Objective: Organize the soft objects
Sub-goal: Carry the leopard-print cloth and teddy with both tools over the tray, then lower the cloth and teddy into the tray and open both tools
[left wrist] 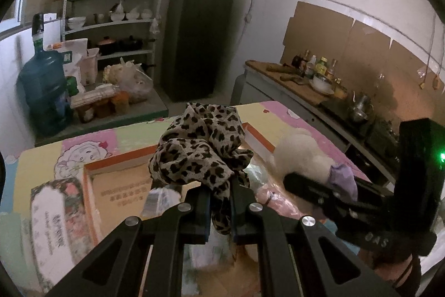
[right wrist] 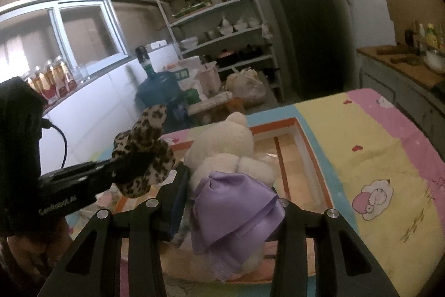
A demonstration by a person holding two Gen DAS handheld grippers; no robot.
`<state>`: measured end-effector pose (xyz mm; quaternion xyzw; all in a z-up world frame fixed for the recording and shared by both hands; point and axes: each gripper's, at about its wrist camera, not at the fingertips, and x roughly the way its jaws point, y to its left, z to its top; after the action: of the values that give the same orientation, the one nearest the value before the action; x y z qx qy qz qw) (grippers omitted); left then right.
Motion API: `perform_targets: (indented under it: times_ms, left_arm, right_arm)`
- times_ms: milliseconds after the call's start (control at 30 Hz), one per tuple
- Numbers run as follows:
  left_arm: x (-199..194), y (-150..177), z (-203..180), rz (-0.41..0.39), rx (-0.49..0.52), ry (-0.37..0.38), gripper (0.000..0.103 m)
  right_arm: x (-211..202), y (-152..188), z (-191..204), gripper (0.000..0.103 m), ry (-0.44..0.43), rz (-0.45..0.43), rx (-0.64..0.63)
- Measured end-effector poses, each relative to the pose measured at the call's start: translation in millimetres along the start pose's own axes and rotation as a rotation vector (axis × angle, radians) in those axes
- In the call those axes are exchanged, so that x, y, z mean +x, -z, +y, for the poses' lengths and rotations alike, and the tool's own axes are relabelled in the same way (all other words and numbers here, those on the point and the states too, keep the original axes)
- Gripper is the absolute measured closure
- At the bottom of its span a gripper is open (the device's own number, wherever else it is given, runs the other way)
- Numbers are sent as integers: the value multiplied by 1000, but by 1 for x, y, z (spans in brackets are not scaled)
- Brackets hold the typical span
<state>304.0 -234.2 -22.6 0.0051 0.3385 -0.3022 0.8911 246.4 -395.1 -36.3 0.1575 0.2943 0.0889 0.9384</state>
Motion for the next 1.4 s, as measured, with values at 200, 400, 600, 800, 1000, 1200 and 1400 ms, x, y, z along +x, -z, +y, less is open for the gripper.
perform_targets:
  times_ms: [200, 400, 600, 800, 1000, 1200, 1400]
  left_arm:
    - [25, -4, -4, 32, -1, -1, 93]
    - [51, -4, -4, 77, -4, -8, 93]
    - [70, -1, -3, 121, 3, -22, 93]
    - [81, 2, 1, 149, -9, -10, 85]
    - [80, 4, 6, 144, -37, 9, 55]
    - [67, 2, 4, 85, -41, 0, 34]
    - [45, -1, -1, 25, -30, -11, 32]
  right_arm:
    - [11, 4, -10, 61, 9, 26, 16]
    - [22, 14, -16, 61, 10, 63, 20]
    - [28, 19, -20, 61, 6, 86, 34]
    - [36, 22, -22, 59, 1, 110, 40]
    - [37, 24, -23, 51, 6, 108, 46]
    - [34, 25, -19, 36, 21, 97, 34]
    - [26, 24, -10, 30, 95, 59, -9]
